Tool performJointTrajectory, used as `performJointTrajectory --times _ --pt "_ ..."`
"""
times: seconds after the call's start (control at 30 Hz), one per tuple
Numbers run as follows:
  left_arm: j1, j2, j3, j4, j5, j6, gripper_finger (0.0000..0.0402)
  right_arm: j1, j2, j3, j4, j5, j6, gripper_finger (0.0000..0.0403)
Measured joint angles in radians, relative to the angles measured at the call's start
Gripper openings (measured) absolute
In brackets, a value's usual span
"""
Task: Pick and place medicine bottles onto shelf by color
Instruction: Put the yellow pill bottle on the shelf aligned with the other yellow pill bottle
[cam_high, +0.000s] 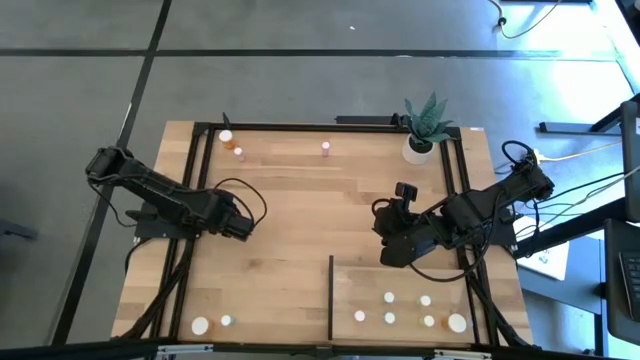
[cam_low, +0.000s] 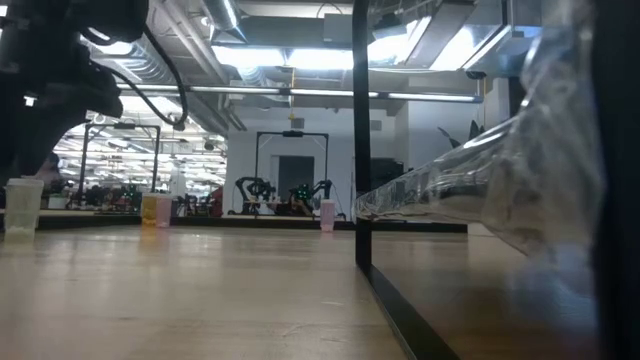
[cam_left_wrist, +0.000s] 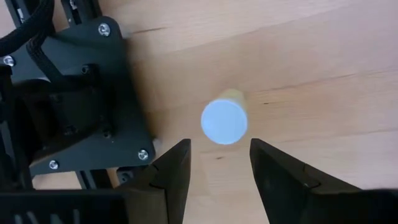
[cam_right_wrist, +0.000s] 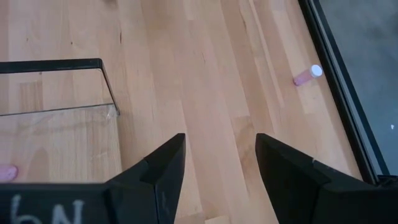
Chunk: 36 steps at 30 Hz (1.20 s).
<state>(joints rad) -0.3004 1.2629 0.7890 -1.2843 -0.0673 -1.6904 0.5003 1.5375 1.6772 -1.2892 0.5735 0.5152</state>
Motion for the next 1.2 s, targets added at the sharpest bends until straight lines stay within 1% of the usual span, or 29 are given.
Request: performJointTrajectory --times 0.2,0.43,0.63,0.77,0.93,1.1,1.2 --pt "0.0 0.0 -0.026 0.01 0.0 -0.001 0.0158 0.0 0.0 0.0 0.008 0.0 -0.001 0.0197" --pt "0.0 0.0 -0.052 0.049 -0.026 0.036 0.0158 0.0 0.0 0.0 0.008 0.0 -0.001 0.0197" --pt "0.0 0.0 -0.07 0.052 -0.028 0.05 0.0158 0.0 0.0 0.0 0.009 0.0 -0.001 0.0197" --pt "0.0 0.0 -0.107 0.105 -0.029 0.075 0.0158 0.0 0.0 0.0 0.015 0.0 -0.001 0.0197" --pt "0.0 0.0 -0.115 0.181 -0.081 0.134 0.0158 0.0 0.0 0.0 0.015 0.001 -0.001 0.0197" --pt "0.0 0.0 -0.115 0.175 -0.085 0.14 0.0158 0.0 0.0 0.0 0.016 0.001 -0.001 0.0197" --pt "0.0 0.0 -0.115 0.175 -0.085 0.14 0.0151 0.0 0.0 0.0 0.017 0.001 -0.001 0.0197"
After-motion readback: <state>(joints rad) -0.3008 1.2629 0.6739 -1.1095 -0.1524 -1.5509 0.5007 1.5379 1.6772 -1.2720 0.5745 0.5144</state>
